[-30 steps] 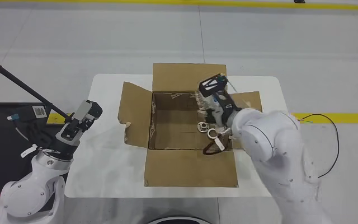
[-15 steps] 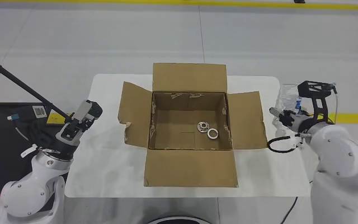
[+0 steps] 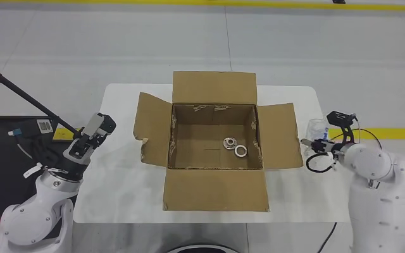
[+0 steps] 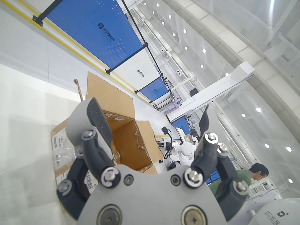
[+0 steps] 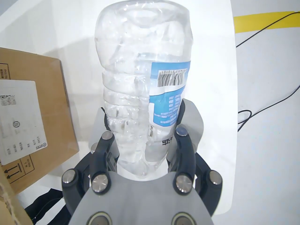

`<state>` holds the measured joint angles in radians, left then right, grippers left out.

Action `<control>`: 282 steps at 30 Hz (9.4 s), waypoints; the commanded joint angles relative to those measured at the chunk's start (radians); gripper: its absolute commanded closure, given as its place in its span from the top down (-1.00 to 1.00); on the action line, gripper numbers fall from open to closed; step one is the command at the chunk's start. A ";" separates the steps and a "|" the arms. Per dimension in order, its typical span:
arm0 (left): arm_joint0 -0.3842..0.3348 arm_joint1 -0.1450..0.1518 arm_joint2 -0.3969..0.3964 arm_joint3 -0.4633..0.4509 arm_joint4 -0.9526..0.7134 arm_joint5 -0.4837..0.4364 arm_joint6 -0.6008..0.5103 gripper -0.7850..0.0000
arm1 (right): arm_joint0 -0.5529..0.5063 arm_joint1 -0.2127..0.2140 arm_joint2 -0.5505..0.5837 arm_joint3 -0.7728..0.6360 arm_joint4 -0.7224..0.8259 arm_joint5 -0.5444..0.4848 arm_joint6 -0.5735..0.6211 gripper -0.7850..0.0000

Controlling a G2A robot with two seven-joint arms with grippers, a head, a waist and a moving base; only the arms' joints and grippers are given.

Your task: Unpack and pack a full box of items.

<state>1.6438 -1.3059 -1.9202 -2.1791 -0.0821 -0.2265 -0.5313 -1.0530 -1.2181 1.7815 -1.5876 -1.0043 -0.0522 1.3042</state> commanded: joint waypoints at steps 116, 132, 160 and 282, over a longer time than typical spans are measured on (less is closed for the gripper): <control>0.000 0.000 0.000 0.000 0.000 0.000 0.000 1.00 | 0.622 -0.136 -1.106 0.475 0.192 -0.082 0.054 -0.11; 0.000 0.000 0.000 0.000 0.000 0.000 0.000 1.00 | 0.655 -0.178 -1.145 0.590 0.193 -0.088 0.005 -0.34; 0.000 0.000 0.000 0.000 0.000 0.000 0.000 1.00 | 0.648 -0.188 -1.100 0.490 0.196 -0.115 0.011 -1.00; 0.000 0.000 0.000 0.000 0.000 0.000 0.000 1.00 | -0.016 0.088 -0.132 -0.428 -0.083 0.119 -0.042 1.00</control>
<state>1.6438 -1.3059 -1.9202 -2.1791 -0.0821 -0.2265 -0.5313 -1.0845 -1.1305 1.6712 -1.9813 -1.0903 0.0786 1.2589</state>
